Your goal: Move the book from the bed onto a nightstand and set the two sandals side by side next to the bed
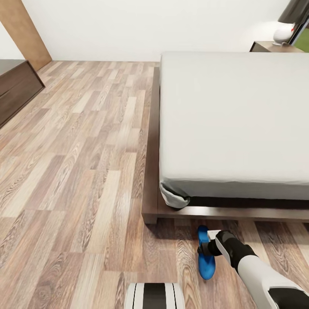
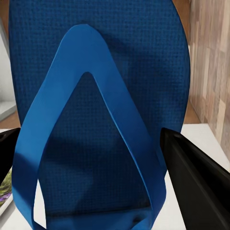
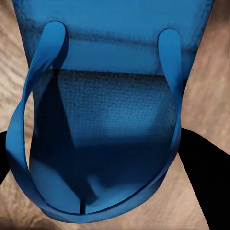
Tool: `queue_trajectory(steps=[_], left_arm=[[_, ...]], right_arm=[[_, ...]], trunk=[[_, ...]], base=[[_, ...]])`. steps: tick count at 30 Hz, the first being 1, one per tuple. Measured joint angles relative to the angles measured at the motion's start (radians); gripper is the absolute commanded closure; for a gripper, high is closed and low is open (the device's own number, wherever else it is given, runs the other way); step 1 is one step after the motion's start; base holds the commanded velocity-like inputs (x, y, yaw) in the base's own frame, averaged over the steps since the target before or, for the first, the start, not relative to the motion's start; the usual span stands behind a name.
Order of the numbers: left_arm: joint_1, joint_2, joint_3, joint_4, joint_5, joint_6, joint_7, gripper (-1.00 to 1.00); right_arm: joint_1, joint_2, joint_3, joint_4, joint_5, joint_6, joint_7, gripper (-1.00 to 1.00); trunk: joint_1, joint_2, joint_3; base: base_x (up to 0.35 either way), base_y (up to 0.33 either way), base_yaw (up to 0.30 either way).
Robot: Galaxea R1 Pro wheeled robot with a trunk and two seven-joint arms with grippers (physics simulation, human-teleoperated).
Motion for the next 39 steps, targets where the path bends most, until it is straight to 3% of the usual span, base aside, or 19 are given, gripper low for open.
queue_trajectory(steps=[39], left_arm=[[0.0,-0.001,-0.001,0.0,0.0,0.001,0.002,1.0]], right_arm=[[0.0,0.001,0.0,0.008,0.0,0.0,0.0,1.0]], trunk=[[0.0,0.0,0.0]], base=[[0.03,0.01,0.0]])
